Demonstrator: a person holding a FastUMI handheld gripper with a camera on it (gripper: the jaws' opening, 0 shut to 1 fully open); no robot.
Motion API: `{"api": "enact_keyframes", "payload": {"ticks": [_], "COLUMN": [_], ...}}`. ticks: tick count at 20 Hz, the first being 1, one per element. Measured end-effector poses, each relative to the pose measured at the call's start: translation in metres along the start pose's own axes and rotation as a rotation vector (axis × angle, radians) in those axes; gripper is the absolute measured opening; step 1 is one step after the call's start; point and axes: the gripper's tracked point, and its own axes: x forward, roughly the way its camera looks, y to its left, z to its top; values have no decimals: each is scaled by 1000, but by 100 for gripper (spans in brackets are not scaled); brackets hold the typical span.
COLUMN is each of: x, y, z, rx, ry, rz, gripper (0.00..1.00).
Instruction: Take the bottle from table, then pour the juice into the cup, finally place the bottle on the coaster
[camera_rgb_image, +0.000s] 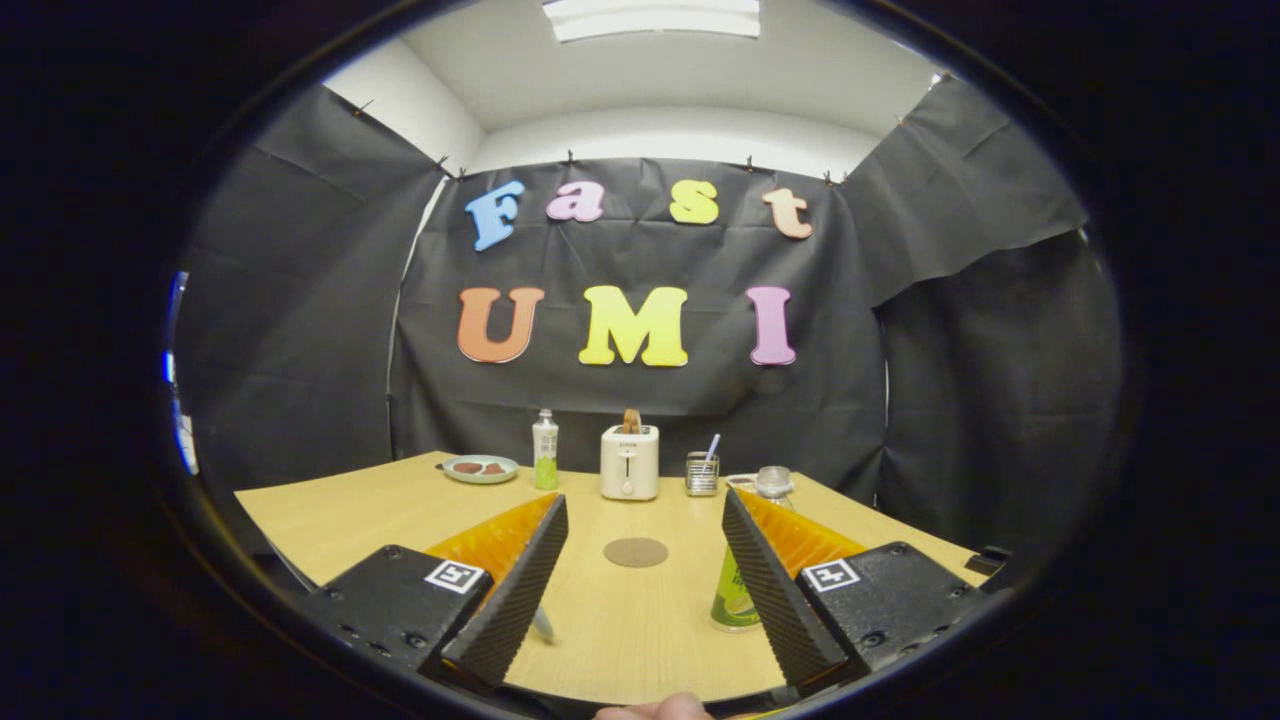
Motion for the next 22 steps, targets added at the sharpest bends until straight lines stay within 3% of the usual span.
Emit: {"api": "enact_keyframes", "payload": {"ticks": [8, 16, 22], "x": [4, 12, 39], "y": [-18, -65, -89], "z": [-13, -15, -48], "rx": [-5, -33, -25], "ry": [52, 67, 130], "rz": [-6, -67, -78], "gripper": [100, 100, 100]}}
